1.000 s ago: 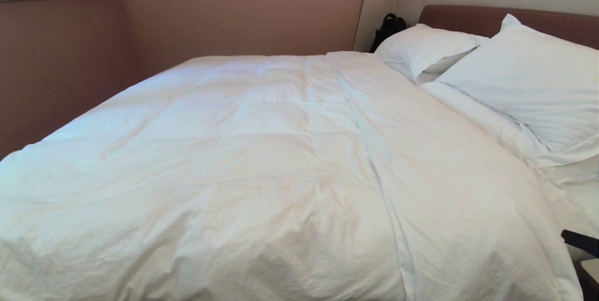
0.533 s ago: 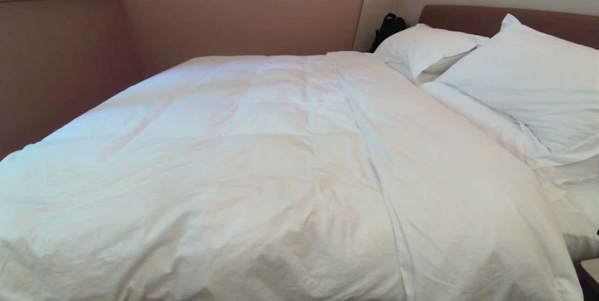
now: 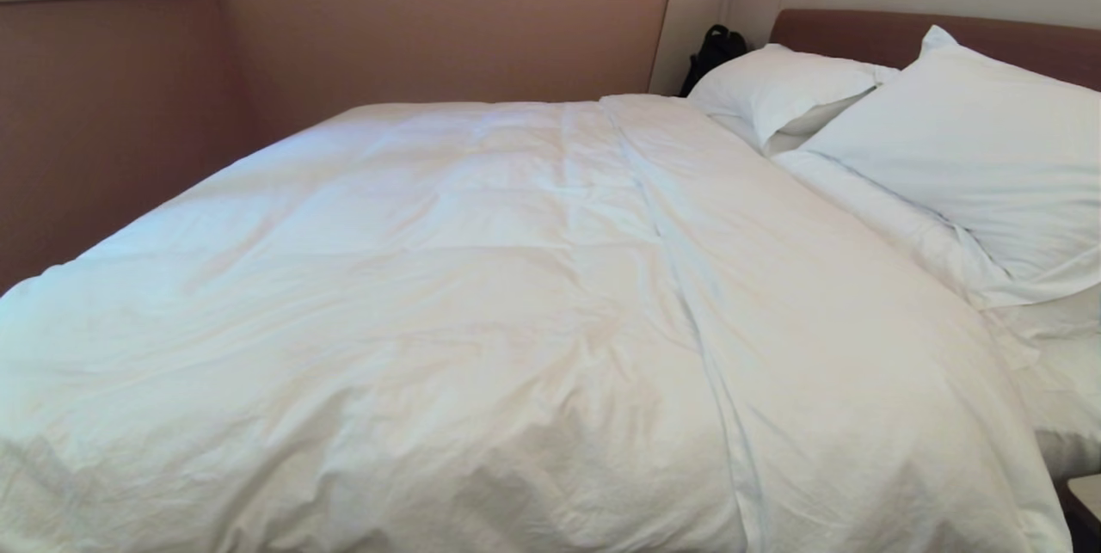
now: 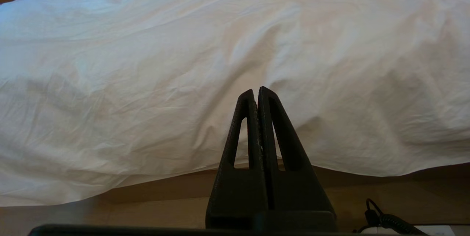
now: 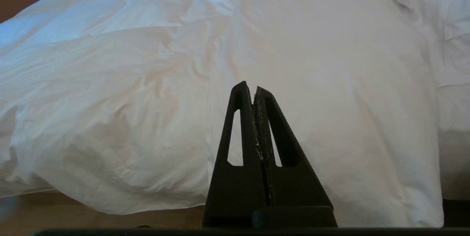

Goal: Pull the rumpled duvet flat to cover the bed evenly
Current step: Flatten the corners of the folded blanket

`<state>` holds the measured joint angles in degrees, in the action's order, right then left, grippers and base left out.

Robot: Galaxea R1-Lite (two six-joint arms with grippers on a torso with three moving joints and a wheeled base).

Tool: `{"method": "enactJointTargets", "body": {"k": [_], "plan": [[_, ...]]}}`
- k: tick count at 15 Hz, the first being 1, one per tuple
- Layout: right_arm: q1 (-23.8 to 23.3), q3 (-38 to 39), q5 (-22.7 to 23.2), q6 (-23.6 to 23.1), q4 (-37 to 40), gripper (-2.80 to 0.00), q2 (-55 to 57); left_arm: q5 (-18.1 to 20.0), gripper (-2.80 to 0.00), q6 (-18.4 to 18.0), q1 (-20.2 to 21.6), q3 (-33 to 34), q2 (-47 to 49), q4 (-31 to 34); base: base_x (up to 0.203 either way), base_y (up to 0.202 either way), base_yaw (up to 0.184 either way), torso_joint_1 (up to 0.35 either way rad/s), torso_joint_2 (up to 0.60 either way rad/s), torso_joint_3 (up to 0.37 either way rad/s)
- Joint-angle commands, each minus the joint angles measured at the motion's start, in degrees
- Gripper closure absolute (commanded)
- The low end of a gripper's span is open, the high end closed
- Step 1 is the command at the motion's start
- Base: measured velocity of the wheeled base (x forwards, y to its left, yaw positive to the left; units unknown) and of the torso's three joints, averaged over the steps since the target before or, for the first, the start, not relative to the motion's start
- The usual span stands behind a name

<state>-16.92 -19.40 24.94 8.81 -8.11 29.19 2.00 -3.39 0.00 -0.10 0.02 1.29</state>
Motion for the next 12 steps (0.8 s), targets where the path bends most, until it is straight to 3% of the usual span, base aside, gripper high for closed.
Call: {"method": "enactJointTargets", "body": {"k": [1,7,10,12], "plan": [[0.0,0.2,0.2,0.0,-1.3,0.0,-1.5,0.1,0.0,0.0,0.0,0.0,0.0,0.1,0.0,0.0,0.0,0.0,0.0,0.0],[0.2,-1.4,1.1,1.9,-1.0,0.0,-0.1,0.0,0.0,0.0,0.0,0.0,0.0,0.0,0.0,0.0,0.0,0.0,0.0,0.0],[1.1,-0.4,6.7,0.3,0.1,0.0,-6.6,0.0,0.0,0.0,0.0,0.0,0.0,0.0,0.0,0.0,0.0,0.0,0.0,0.0],[1.7,-0.5,11.2,-4.8,3.6,0.0,-8.1,0.0,0.0,0.0,0.0,0.0,0.0,0.0,0.0,0.0,0.0,0.0,0.0,0.0]]}}
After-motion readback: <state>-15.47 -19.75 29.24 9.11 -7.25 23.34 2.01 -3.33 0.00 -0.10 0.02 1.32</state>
